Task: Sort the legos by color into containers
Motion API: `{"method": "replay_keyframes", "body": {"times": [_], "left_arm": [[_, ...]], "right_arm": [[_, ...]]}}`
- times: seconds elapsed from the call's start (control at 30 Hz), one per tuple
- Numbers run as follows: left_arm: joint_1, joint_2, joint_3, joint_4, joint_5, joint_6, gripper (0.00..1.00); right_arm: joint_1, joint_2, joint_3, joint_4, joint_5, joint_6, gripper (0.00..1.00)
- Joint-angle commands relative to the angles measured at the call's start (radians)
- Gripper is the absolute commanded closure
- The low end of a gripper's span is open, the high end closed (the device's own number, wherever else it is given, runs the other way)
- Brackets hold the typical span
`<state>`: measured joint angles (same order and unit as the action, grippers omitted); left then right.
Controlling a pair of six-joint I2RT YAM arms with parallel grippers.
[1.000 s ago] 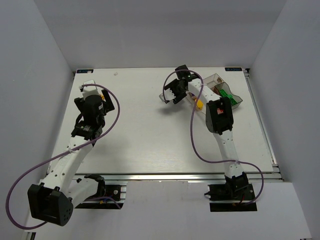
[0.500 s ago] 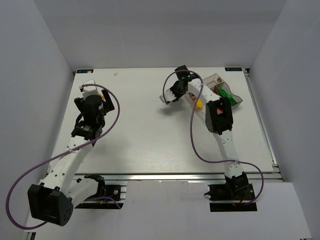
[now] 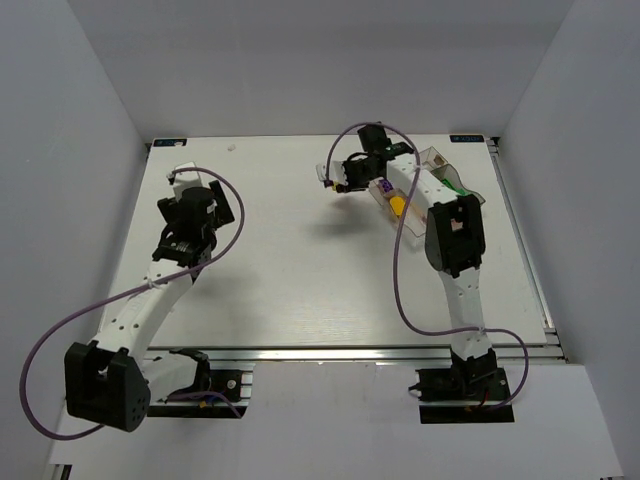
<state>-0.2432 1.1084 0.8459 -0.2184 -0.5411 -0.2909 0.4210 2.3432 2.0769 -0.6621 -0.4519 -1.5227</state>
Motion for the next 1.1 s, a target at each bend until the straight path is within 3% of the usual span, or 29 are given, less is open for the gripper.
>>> {"method": "replay_keyframes", "body": {"times": [0.0,0.07,0.17,0.33,0.53,0.67,0.93,1.07], "left_arm": [[0.016,0.051,0.033,-0.039,-0.002,-0.094,0.02],[0.044,0.1,0.077,-0.083,-0.013,-0.167,0.02],[0.079,0.244,0.195,-0.203,-0.019,-0.287,0.02],[0.14,0.482,0.375,-0.415,0.006,-0.453,0.02],[0.162,0.541,0.449,-0.401,0.039,-0.458,0.02],[0.18,0.641,0.533,-0.436,0.043,-0.461,0.02],[0.219,0.72,0.584,-0.424,0.095,-0.45,0.02],[0.237,0.763,0.634,-0.446,0.112,-0.449,0.02]], "right_arm": [[-0.001,-0.182,-0.05,0.12,-0.166,0.359,1.0],[-0.005,-0.252,-0.089,0.186,-0.171,0.602,1.0],[-0.014,-0.31,-0.095,0.213,-0.032,0.923,1.0],[-0.039,-0.428,-0.21,0.231,0.333,1.176,1.0],[-0.088,-0.521,-0.395,0.204,0.484,1.193,1.0],[-0.14,-0.522,-0.468,0.145,0.463,1.182,1.0],[-0.162,-0.427,-0.452,0.023,0.463,1.148,0.99],[-0.165,-0.38,-0.445,-0.008,0.44,1.135,0.77]]}}
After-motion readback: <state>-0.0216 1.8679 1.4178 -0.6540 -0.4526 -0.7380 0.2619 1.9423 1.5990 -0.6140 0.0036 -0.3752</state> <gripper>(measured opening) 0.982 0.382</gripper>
